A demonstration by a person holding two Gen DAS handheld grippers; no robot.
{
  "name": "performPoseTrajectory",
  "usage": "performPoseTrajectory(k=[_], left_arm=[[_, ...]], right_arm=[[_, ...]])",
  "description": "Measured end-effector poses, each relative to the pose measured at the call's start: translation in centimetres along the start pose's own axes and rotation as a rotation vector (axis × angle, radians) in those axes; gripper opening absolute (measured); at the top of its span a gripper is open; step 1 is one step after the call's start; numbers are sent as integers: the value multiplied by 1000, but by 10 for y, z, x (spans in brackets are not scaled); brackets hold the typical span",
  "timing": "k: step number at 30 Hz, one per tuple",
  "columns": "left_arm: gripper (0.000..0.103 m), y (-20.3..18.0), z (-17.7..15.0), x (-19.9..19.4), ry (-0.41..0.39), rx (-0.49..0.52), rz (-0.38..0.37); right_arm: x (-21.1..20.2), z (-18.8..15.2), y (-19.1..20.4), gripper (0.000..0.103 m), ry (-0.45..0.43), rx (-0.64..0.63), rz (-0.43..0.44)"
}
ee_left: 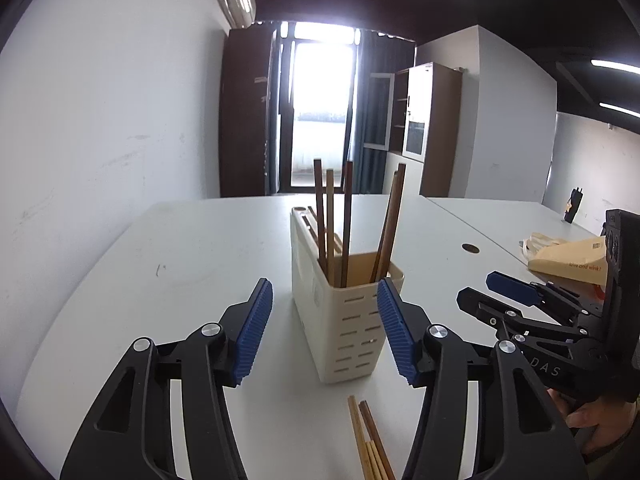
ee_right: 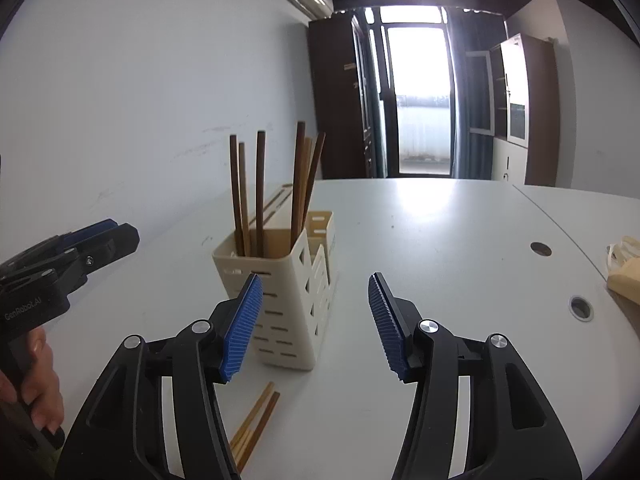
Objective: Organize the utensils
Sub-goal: 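Withdraw both open tools and move them down to the remaining chopsticks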
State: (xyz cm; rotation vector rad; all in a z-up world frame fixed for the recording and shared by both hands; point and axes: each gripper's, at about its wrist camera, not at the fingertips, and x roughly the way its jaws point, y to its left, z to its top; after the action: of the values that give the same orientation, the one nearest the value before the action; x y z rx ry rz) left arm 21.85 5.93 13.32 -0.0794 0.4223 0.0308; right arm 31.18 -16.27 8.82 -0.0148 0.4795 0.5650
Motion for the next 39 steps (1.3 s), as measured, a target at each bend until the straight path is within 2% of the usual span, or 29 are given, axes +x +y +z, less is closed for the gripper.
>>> performPoseTrajectory(k=[4, 17, 24, 35, 39], left_arm=[[55, 6, -18, 5, 69, -19, -7], [58, 7, -49, 13, 136, -32, -10], [58, 12, -54, 20, 169, -45, -16], [59, 28, -60, 32, 217, -98, -24], [59, 31, -62, 37, 233, -105, -20]], right_arm=[[0, -10, 8, 58, 52, -19, -2], [45, -48, 20, 58, 312, -45, -22], [76, -67, 17, 58, 475, 15, 13], [105, -86, 23, 58, 588, 19, 13], [112, -96, 26, 53, 610, 12, 5]])
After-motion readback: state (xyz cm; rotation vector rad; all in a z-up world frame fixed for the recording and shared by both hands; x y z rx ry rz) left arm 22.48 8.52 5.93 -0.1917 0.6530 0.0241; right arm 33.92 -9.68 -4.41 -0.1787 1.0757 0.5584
